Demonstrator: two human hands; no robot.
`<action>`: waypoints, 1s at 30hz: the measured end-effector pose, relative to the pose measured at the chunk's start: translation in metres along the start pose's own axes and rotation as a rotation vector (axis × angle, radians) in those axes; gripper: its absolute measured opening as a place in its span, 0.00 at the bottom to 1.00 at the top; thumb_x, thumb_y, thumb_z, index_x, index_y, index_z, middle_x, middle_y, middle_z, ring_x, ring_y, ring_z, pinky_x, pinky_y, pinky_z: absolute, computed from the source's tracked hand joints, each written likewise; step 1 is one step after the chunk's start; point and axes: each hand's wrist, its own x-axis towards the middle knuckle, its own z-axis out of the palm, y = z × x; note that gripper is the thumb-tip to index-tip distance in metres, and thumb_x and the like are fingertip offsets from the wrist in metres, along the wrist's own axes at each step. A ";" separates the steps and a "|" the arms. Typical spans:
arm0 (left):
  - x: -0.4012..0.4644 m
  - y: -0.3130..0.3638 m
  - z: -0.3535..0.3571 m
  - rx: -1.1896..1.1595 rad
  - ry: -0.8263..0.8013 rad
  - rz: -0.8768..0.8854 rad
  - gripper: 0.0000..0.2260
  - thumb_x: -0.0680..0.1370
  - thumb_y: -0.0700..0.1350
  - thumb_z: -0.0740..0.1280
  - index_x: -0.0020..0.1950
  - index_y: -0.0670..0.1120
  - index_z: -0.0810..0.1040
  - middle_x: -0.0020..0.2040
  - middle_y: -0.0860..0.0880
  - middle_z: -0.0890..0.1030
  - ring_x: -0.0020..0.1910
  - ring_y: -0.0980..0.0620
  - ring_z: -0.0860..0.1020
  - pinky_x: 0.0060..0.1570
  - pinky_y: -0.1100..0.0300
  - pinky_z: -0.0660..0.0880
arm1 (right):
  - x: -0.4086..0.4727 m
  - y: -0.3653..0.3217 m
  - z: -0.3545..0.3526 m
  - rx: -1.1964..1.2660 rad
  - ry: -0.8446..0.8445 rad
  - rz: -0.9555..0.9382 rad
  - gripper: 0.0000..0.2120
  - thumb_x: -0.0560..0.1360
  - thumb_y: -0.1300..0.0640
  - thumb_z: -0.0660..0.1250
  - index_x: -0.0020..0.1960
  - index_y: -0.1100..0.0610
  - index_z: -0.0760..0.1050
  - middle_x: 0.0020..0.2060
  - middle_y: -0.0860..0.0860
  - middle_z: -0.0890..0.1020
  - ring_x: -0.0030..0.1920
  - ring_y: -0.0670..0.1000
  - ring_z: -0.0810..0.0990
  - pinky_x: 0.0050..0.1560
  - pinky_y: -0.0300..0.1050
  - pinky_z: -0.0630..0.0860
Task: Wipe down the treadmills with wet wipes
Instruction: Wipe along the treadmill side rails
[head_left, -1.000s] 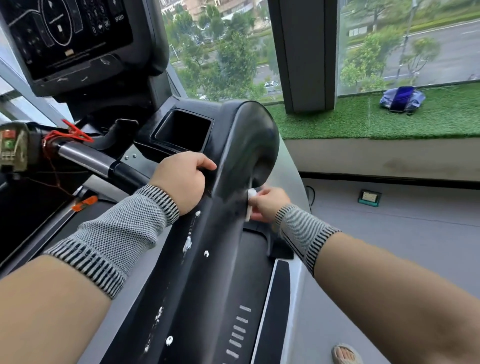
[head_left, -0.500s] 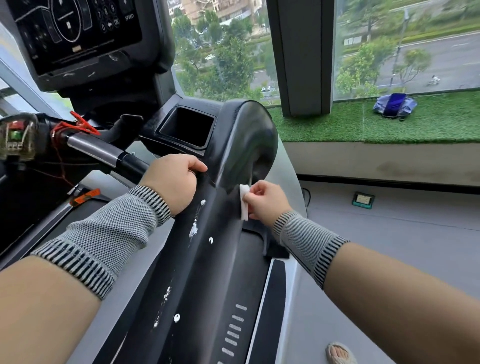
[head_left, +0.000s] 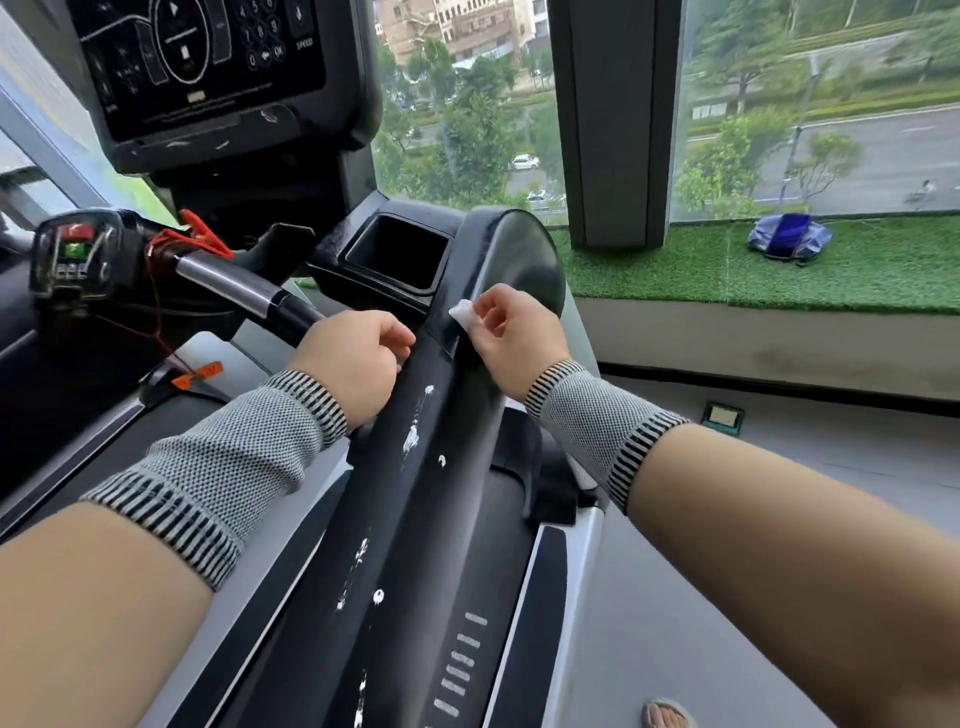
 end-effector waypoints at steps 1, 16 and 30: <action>-0.001 -0.001 0.000 -0.024 0.005 -0.001 0.15 0.75 0.33 0.56 0.48 0.50 0.77 0.43 0.53 0.81 0.44 0.55 0.79 0.50 0.66 0.71 | 0.003 -0.004 0.000 -0.046 -0.014 -0.037 0.07 0.77 0.48 0.65 0.46 0.51 0.76 0.40 0.48 0.74 0.40 0.49 0.75 0.47 0.41 0.71; -0.014 -0.009 -0.005 -0.088 -0.009 -0.004 0.16 0.75 0.32 0.56 0.48 0.51 0.76 0.42 0.54 0.80 0.46 0.53 0.79 0.51 0.64 0.73 | 0.016 -0.032 -0.011 -0.370 -0.238 -0.324 0.11 0.77 0.56 0.62 0.55 0.52 0.81 0.49 0.51 0.75 0.50 0.52 0.78 0.54 0.42 0.72; -0.016 0.003 0.003 0.046 -0.028 0.058 0.14 0.77 0.39 0.61 0.60 0.50 0.78 0.45 0.55 0.78 0.48 0.52 0.76 0.54 0.60 0.72 | -0.039 0.007 0.008 0.015 -0.038 0.005 0.04 0.76 0.55 0.66 0.44 0.50 0.71 0.41 0.46 0.74 0.39 0.45 0.74 0.45 0.40 0.71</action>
